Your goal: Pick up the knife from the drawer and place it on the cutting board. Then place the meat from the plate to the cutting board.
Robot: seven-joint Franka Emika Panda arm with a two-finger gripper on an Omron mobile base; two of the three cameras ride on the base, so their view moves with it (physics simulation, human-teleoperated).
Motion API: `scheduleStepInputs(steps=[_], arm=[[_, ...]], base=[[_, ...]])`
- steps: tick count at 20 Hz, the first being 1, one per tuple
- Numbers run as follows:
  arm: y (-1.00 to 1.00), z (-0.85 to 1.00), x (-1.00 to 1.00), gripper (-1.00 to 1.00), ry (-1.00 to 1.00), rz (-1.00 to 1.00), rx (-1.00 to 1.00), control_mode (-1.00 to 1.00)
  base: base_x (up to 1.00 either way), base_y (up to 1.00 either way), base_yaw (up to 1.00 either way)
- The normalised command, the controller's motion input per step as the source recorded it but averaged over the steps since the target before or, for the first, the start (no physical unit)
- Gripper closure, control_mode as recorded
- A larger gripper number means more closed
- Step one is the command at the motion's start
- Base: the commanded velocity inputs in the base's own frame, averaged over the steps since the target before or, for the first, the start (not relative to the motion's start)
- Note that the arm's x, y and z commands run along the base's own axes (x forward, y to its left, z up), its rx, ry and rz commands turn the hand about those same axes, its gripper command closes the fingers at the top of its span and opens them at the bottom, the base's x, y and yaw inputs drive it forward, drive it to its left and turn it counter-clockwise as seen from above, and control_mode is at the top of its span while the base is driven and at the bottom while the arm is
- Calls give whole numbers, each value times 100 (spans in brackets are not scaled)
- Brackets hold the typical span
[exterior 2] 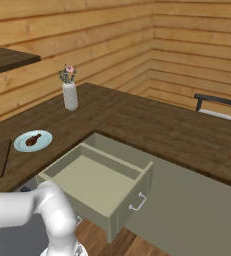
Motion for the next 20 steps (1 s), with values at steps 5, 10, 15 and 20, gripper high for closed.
scheduleStepInputs(steps=[5,10,15,20], arm=[[0,-9,0,-100,0,0,0,-100],[0,0,0,-100,0,0,0,-100],[-5,0,0,-100,0,0,0,-100],[-45,23,0,-100,-10,0,1,-100]], base=[[0,0,0],[0,0,0],[0,0,0],[0,0,0]])
